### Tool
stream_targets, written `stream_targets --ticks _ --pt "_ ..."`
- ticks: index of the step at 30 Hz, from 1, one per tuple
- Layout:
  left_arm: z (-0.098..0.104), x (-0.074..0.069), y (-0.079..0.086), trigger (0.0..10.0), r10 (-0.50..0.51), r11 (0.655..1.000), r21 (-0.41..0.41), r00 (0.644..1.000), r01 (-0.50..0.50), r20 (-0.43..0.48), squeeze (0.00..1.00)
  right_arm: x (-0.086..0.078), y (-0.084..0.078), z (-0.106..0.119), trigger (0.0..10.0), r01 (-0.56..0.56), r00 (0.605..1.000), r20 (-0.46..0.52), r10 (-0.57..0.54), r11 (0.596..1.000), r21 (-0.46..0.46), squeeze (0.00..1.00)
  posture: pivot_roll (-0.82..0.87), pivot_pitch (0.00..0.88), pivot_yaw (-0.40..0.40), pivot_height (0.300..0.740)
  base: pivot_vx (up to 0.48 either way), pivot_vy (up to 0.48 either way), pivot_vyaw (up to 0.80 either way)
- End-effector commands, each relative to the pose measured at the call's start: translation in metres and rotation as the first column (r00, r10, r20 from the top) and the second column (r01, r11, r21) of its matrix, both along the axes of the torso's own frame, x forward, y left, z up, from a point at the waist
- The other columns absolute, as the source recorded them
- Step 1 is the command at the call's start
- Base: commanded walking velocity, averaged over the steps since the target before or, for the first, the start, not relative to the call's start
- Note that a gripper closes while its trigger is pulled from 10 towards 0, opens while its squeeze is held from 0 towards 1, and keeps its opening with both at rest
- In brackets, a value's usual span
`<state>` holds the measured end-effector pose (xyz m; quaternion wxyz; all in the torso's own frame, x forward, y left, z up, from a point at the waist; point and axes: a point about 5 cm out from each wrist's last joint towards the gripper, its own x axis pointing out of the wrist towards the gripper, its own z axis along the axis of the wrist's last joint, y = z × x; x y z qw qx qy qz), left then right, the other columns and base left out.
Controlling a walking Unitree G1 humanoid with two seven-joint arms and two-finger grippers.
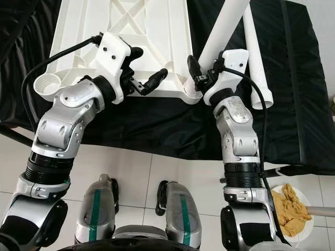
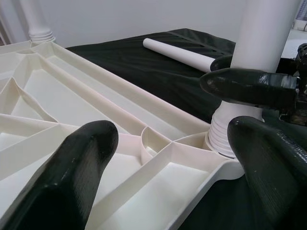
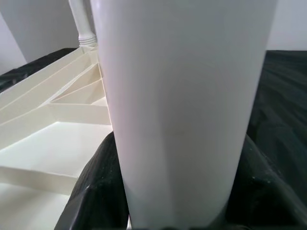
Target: Building children table
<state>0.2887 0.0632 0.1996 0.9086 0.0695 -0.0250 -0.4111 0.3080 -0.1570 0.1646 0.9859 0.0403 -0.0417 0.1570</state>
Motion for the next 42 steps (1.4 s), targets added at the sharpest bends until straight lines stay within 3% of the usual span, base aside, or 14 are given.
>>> stream_targets --ticks 1,7,14,22,30,42 --pt "0.003 0.000 -0.001 10.0 0.030 1.000 -0.007 1.000 -0.030 0.008 0.00 -0.001 -0.001 -0.026 10.0 0.011 0.991 -0.137 -0.009 1.000 0.013 0.00 0.12 0.090 -0.078 0.740 0.000 0.000 0.00" --pt "0.004 -0.001 0.000 10.0 0.033 0.999 -0.007 0.999 -0.033 0.010 0.00 0.000 -0.005 -0.031 10.0 0.046 0.984 -0.172 -0.036 0.998 0.054 0.00 0.12 0.089 -0.079 0.740 0.000 0.000 0.00" --pt "0.005 -0.002 0.000 10.0 0.032 0.999 -0.007 0.999 -0.032 0.012 0.00 -0.002 -0.007 -0.033 10.0 0.055 0.984 -0.169 -0.049 0.998 0.034 0.00 0.12 0.092 -0.078 0.740 0.000 0.000 0.00" --pt "0.007 -0.002 0.001 10.0 0.041 0.999 -0.010 0.999 -0.041 0.014 0.00 -0.013 0.002 -0.032 10.0 -0.026 0.995 -0.098 0.024 0.999 -0.018 0.00 0.12 0.102 -0.076 0.740 0.000 0.000 0.00" --pt "0.010 -0.003 0.002 10.0 0.047 0.999 -0.015 0.999 -0.047 0.017 0.00 -0.025 0.003 -0.038 10.0 -0.033 0.998 -0.049 0.034 0.999 0.021 0.00 0.12 0.110 -0.076 0.740 0.000 0.000 0.00" --pt "0.011 -0.003 0.003 10.0 0.053 0.998 -0.018 0.998 -0.052 0.018 0.00 -0.028 0.011 -0.036 10.0 -0.079 0.997 0.000 0.079 0.996 -0.044 0.00 0.12 0.113 -0.078 0.740 0.000 0.000 0.00"
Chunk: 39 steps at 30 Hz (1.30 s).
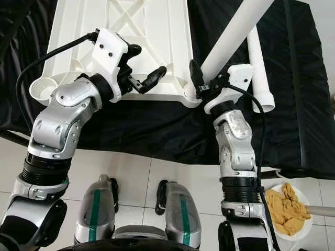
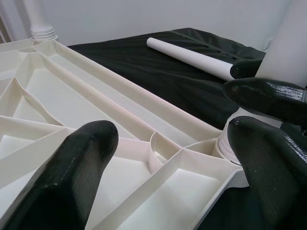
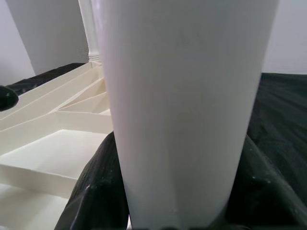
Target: Building children table
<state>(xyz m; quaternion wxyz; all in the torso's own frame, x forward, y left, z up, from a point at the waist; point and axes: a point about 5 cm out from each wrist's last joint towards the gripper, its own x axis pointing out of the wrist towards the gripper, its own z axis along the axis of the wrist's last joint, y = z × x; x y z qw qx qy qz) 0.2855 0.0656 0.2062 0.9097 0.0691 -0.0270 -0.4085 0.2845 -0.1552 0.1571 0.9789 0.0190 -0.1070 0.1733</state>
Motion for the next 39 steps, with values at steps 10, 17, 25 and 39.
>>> stream_targets --ticks 10,17,25,39 --pt "0.005 -0.001 0.002 10.0 0.055 0.998 -0.017 0.998 -0.055 0.015 0.00 0.000 0.018 -0.036 10.0 -0.100 0.978 -0.190 0.085 0.993 -0.068 0.00 0.12 0.118 -0.084 0.740 0.000 0.000 0.00" --pt "0.006 -0.001 0.002 10.0 0.058 0.998 -0.016 0.998 -0.057 0.016 0.00 0.005 0.020 -0.042 10.0 -0.114 0.961 -0.261 0.091 0.991 -0.074 0.00 0.13 0.118 -0.084 0.740 0.000 0.000 0.00" --pt "0.007 -0.002 0.002 10.0 0.059 0.998 -0.019 0.998 -0.058 0.018 0.00 0.012 0.020 -0.041 10.0 -0.151 0.948 -0.299 0.112 0.982 -0.110 0.00 0.12 0.118 -0.084 0.740 0.000 0.000 0.00" --pt "0.008 -0.003 0.002 10.0 0.060 0.998 -0.017 0.998 -0.060 0.019 0.00 0.019 0.014 -0.047 10.0 -0.127 0.924 -0.368 0.101 0.991 -0.047 0.00 0.13 0.121 -0.085 0.740 0.000 0.000 0.00"
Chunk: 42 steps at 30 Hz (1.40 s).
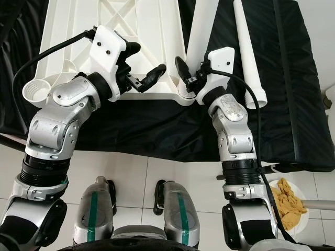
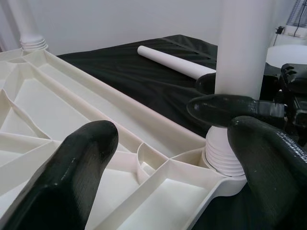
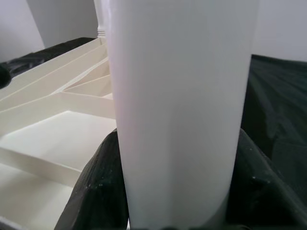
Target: Building children table
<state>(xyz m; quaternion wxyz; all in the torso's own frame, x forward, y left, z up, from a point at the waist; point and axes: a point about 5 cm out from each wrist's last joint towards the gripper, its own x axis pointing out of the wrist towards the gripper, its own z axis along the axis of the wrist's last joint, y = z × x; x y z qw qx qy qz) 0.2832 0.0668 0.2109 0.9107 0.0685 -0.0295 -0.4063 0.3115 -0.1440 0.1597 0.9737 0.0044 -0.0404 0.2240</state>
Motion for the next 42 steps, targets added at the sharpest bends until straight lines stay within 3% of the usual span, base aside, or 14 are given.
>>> stream_targets --ticks 1,8,18,26,35,42 --pt "0.003 -0.001 0.001 10.0 0.056 0.998 -0.014 0.998 -0.056 0.014 0.00 -0.008 0.001 -0.051 10.0 -0.001 0.966 -0.259 0.000 1.000 -0.002 0.00 0.13 0.122 -0.086 0.740 0.000 0.000 0.00" --pt "0.003 -0.002 0.001 10.0 0.056 0.998 -0.013 0.998 -0.055 0.013 0.00 -0.012 -0.016 -0.058 10.0 0.081 0.953 -0.300 -0.049 0.992 0.096 0.00 0.13 0.126 -0.082 0.740 0.000 0.000 0.00" --pt "0.004 -0.001 0.002 10.0 0.054 0.998 -0.011 0.998 -0.054 0.014 0.00 -0.020 -0.018 -0.062 10.0 0.115 0.962 -0.265 -0.072 0.982 0.149 0.00 0.13 0.124 -0.081 0.740 0.000 0.000 0.00" --pt "0.005 -0.001 0.002 10.0 0.055 0.998 -0.010 0.998 -0.055 0.018 0.00 -0.031 -0.012 -0.057 10.0 0.081 0.989 -0.131 -0.065 0.989 0.121 0.00 0.13 0.122 -0.081 0.740 0.000 0.000 0.00" --pt "0.006 -0.001 0.002 10.0 0.058 0.998 -0.010 0.998 -0.058 0.020 0.00 -0.038 -0.011 -0.064 10.0 0.072 0.992 -0.109 -0.060 0.992 0.107 0.00 0.13 0.124 -0.081 0.740 0.000 0.000 0.00" --pt "0.007 -0.002 0.004 10.0 0.062 0.998 -0.008 0.998 -0.062 0.024 0.00 -0.046 -0.006 -0.072 10.0 0.046 0.996 -0.075 -0.043 0.998 0.043 0.00 0.13 0.126 -0.077 0.740 0.000 0.000 0.00"
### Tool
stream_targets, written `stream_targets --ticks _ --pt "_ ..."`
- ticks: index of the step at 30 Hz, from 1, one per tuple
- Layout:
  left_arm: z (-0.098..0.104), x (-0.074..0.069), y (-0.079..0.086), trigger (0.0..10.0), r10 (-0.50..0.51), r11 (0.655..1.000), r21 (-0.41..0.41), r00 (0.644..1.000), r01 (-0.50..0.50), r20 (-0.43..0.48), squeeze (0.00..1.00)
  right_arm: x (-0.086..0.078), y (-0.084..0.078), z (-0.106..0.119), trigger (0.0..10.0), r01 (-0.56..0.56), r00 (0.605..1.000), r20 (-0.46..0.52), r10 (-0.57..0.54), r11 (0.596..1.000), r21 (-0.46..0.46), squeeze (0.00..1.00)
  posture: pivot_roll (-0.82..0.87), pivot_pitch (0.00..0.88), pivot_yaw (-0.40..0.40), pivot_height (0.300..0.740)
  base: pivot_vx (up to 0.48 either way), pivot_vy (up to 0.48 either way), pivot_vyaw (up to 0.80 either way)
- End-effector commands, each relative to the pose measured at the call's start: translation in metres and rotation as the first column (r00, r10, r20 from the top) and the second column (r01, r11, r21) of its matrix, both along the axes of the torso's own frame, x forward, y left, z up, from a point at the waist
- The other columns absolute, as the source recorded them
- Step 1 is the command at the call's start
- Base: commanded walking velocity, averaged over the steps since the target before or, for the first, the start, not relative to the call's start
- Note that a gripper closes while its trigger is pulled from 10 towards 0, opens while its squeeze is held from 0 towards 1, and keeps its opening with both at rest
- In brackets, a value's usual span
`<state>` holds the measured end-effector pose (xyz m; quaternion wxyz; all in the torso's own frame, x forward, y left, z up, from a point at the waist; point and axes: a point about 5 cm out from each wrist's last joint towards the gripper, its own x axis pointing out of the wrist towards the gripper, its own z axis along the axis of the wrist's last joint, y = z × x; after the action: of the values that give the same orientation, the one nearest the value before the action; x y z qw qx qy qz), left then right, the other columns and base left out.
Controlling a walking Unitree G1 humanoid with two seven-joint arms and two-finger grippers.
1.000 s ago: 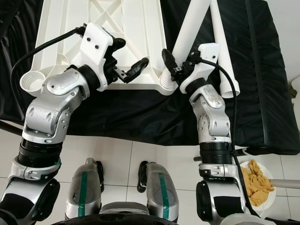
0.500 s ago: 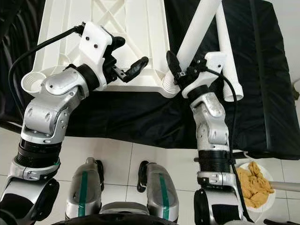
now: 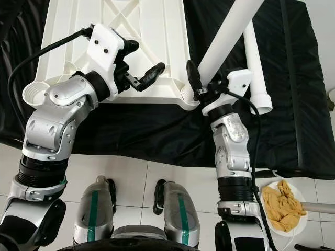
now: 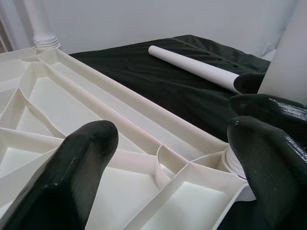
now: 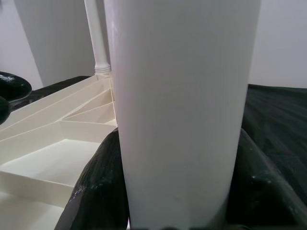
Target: Building children table
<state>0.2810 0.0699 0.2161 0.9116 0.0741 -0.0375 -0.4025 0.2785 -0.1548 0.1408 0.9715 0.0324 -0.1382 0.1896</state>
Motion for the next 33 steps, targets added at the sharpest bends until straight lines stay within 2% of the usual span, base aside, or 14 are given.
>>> stream_targets --ticks 1,6,18,20,27,33 --pt "0.002 0.001 0.001 10.0 0.055 0.998 -0.011 0.998 -0.055 0.005 0.00 -0.014 0.006 -0.054 10.0 -0.038 0.970 -0.243 0.023 0.998 -0.056 0.00 0.13 0.126 -0.075 0.740 0.000 0.000 0.00" --pt "0.002 0.000 0.001 10.0 0.054 0.998 -0.011 0.999 -0.054 0.005 0.00 -0.018 0.009 -0.058 10.0 -0.064 0.971 -0.233 0.041 0.994 -0.090 0.00 0.13 0.129 -0.074 0.740 0.000 0.000 0.00" --pt "0.001 -0.001 0.001 10.0 0.054 0.998 -0.008 0.999 -0.054 0.002 0.00 -0.019 0.007 -0.064 10.0 -0.058 0.969 -0.244 0.033 0.994 -0.097 0.00 0.14 0.130 -0.074 0.740 0.000 0.000 0.00" --pt "0.001 -0.001 0.001 10.0 0.055 0.998 -0.008 0.998 -0.055 0.001 0.00 -0.018 0.004 -0.070 10.0 -0.028 0.956 -0.294 0.013 0.999 -0.046 0.00 0.13 0.130 -0.074 0.740 0.000 0.000 0.00" --pt "0.002 -0.001 0.001 10.0 0.053 0.999 -0.005 0.999 -0.053 0.001 0.00 -0.017 -0.002 -0.082 10.0 0.013 0.924 -0.382 -0.015 1.000 -0.009 0.00 0.14 0.133 -0.072 0.740 0.000 0.000 0.00" --pt "0.001 -0.002 0.001 10.0 0.051 0.999 -0.002 0.999 -0.051 0.000 0.00 -0.014 -0.001 -0.079 10.0 0.013 0.925 -0.381 -0.007 1.000 0.013 0.00 0.14 0.132 -0.072 0.740 0.000 0.000 0.00"
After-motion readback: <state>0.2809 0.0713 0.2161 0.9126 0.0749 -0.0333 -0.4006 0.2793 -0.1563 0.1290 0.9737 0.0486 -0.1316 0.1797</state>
